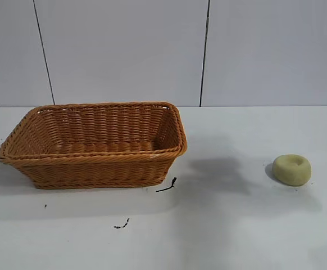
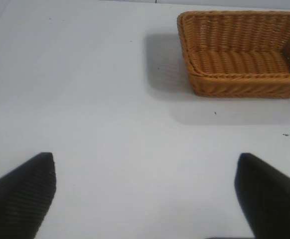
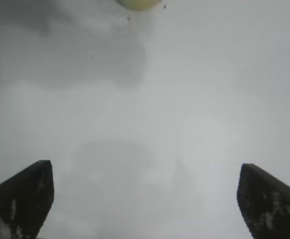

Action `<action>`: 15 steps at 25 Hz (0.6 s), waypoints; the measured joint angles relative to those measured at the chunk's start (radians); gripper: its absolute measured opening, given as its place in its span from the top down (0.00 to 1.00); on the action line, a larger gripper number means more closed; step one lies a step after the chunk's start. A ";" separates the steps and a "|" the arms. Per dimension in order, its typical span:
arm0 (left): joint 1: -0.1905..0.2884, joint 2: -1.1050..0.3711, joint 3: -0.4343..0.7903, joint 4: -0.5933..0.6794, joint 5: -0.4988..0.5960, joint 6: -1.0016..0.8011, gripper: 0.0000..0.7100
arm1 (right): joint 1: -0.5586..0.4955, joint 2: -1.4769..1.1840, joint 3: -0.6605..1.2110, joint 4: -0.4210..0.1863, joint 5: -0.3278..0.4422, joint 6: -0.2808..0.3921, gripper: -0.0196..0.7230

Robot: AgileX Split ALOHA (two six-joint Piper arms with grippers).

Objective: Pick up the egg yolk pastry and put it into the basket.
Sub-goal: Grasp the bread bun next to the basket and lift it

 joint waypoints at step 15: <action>0.000 0.000 0.000 0.000 0.000 0.000 0.02 | 0.081 0.363 -0.308 0.000 -0.069 -0.018 0.04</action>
